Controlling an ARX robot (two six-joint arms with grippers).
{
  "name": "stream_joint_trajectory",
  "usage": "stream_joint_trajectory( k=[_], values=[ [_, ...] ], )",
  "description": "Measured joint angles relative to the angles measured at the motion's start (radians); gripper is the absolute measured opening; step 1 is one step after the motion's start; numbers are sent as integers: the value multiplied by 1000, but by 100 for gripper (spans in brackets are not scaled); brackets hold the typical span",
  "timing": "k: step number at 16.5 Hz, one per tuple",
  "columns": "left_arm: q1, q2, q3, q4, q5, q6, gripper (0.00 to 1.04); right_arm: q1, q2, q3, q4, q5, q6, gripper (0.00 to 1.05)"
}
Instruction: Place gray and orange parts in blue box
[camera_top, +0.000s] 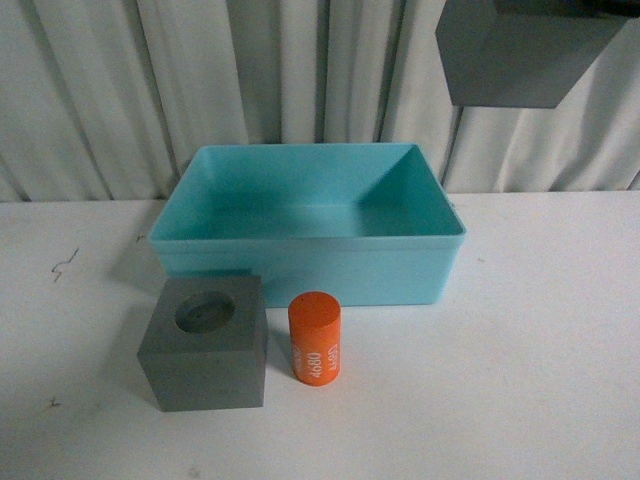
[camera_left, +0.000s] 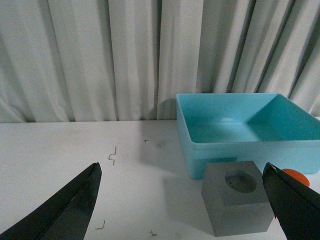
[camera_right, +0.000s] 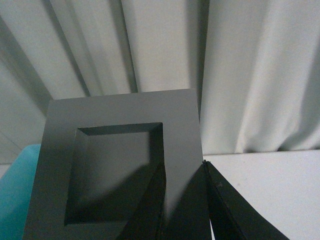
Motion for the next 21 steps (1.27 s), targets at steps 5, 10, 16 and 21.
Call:
stream_joint_trajectory(
  k=[5,10,16,21],
  values=[
    [0,0,0,0,0,0,98,59,303,229,19,9,28,18],
    [0,0,0,0,0,0,98,82,458,294,-3,63,93,18],
    [0,0,0,0,0,0,98,90,530,311,-25,78,131,17],
    [0,0,0,0,0,0,98,103,532,325,-30,93,135,38]
  ],
)
